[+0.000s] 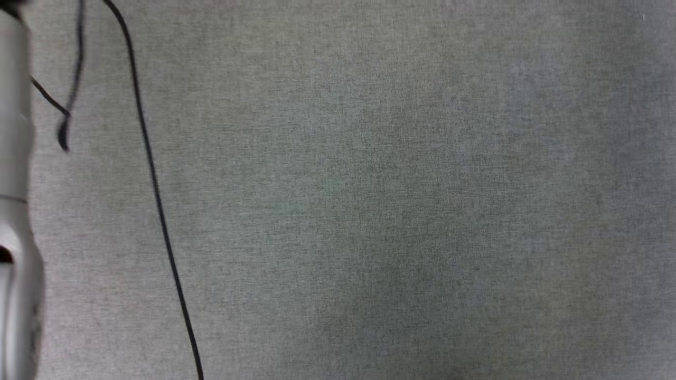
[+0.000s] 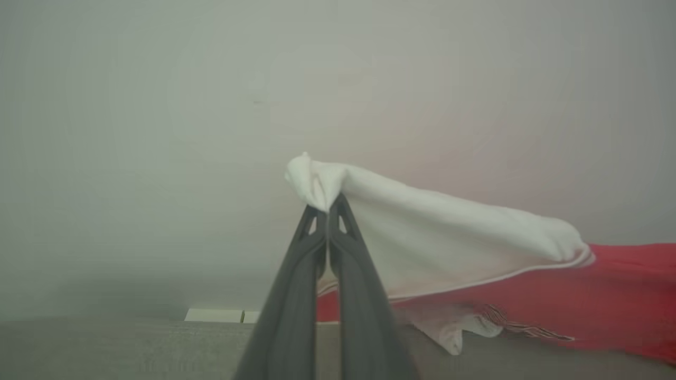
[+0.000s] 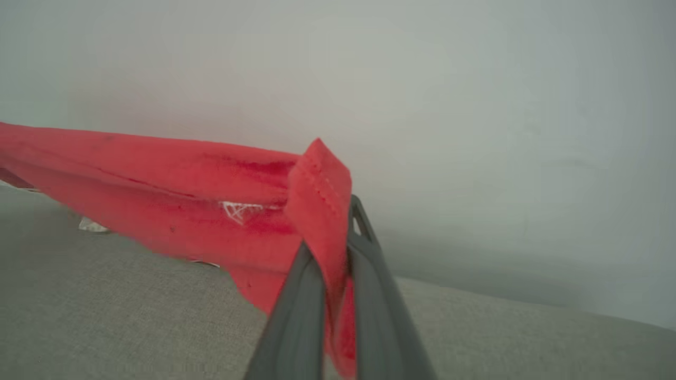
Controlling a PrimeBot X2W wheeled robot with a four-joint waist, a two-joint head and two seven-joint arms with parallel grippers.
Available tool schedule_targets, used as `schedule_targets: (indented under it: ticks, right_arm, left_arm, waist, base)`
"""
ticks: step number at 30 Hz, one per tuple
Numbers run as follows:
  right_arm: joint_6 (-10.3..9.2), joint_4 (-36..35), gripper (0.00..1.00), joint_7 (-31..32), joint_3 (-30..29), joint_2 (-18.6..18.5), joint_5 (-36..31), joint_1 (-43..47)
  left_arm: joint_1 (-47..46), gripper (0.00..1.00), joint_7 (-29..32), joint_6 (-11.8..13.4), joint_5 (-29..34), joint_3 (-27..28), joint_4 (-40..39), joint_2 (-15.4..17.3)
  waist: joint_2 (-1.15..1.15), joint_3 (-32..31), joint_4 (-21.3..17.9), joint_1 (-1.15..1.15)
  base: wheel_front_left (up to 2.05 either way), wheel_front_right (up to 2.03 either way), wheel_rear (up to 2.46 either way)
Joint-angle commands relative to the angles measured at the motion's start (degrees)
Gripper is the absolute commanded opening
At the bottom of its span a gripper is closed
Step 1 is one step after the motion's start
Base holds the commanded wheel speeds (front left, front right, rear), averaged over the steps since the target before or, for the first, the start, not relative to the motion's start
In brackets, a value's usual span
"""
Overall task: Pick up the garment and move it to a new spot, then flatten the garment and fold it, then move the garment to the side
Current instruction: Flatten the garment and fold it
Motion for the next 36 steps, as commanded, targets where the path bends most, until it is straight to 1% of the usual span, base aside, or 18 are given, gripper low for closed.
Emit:
schedule_targets:
  ticks: [1,6,8,10,14,19,26,30,36]
  right_arm:
    - [-0.10,0.0,0.00,-0.8,0.8,0.0,0.7,2.2]
    - [-0.10,-0.6,0.00,-3.9,4.5,-0.5,5.3,12.8]
    - [-0.09,-1.3,0.00,-4.6,6.0,-0.7,7.0,17.1]
    - [-0.10,-1.7,0.00,-4.7,7.5,-1.3,8.8,21.7]
    - [-0.10,-3.4,0.00,-5.6,10.0,-2.9,11.4,29.1]
    - [-0.11,-5.9,0.00,-5.2,12.3,-5.0,14.6,37.8]
    - [-0.12,-10.4,0.00,-5.7,13.6,-7.6,16.9,50.0]
    - [-0.12,-13.7,0.00,-5.7,13.3,-8.3,16.8,56.9]
    - [-0.12,-18.9,0.00,-4.7,9.8,-8.3,16.9,68.7]
  left_arm:
    - [2.2,0.00,-0.7,-0.4,-0.8,0.3,0.2,-0.1]
    - [13.7,0.00,-3.1,-2.0,-3.2,0.9,1.5,-1.7]
    - [18.6,0.00,-3.7,-2.5,-4.1,1.4,1.8,-1.3]
    - [23.9,0.00,-4.3,-3.0,-4.9,1.5,1.4,-1.9]
    - [33.3,0.00,-5.2,-3.0,-5.9,2.6,-0.9,-1.6]
    - [45.0,0.00,-5.6,-1.0,-6.8,4.1,-6.1,-1.3]
    - [60.5,0.00,-5.2,2.7,-8.4,5.8,-15.0,-1.4]
    - [69.8,0.00,-3.7,5.9,-9.2,6.3,-21.7,-1.7]
    - [83.0,0.00,0.2,11.5,-10.5,6.9,-33.0,-2.3]
  waist:
    - [0.00,-0.7,0.4,0.00]
    - [0.00,-5.5,0.7,0.00]
    - [0.00,-7.4,0.5,0.00]
    - [0.00,-9.6,0.5,0.00]
    - [0.00,-13.9,0.6,0.00]
    - [0.00,-18.8,0.8,0.00]
    - [0.00,-26.3,1.2,0.00]
    - [0.00,-29.8,0.9,0.00]
    - [0.00,-34.1,1.2,0.00]
  base:
    - [0.00,0.00,0.00]
    - [0.00,0.00,0.00]
    - [0.00,0.00,0.00]
    - [0.00,0.00,0.00]
    - [0.00,0.00,0.00]
    - [0.00,0.00,0.00]
    - [0.00,0.00,0.00]
    - [0.00,0.00,0.00]
    - [0.00,0.00,0.00]
